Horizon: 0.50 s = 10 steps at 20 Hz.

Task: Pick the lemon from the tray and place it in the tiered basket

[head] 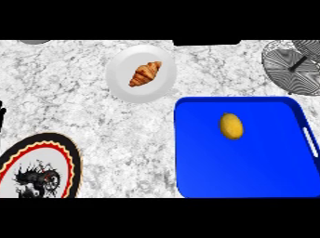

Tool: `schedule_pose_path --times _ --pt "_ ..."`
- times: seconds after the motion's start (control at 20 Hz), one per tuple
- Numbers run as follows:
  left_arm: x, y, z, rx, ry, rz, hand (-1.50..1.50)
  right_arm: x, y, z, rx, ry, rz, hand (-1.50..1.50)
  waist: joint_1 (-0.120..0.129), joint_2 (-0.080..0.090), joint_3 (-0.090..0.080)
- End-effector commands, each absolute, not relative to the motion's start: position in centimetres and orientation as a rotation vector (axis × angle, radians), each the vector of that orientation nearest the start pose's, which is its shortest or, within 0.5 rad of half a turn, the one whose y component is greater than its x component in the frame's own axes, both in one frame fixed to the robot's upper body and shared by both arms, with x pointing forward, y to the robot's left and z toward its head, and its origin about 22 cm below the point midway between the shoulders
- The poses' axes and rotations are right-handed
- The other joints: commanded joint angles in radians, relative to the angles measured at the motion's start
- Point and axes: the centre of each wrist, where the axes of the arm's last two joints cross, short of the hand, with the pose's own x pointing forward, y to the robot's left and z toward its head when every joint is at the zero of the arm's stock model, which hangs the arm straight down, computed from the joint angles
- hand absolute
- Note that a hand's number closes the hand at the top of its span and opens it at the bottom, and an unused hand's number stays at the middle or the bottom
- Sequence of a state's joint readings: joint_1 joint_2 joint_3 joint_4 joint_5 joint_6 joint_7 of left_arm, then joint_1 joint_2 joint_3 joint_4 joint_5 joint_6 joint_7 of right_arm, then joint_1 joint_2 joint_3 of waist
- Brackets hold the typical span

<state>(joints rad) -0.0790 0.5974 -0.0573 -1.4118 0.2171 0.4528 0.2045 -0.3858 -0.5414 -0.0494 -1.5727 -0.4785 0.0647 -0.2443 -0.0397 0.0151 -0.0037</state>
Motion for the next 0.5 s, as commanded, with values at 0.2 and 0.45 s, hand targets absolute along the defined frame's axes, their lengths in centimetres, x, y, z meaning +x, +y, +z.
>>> schedule_pose_path --times 0.2,0.45 --pt "23.2 30.0 -1.1 0.416 -1.300 0.032 0.00 29.0 -36.5 13.8 -0.575 -2.001 -0.042 1.50 0.002 -0.021 -0.001" --pt "22.2 28.1 -2.7 0.343 -1.268 0.045 0.00 25.9 -40.6 6.6 -0.885 -1.587 -0.716 -1.50 -0.058 -0.022 0.002"
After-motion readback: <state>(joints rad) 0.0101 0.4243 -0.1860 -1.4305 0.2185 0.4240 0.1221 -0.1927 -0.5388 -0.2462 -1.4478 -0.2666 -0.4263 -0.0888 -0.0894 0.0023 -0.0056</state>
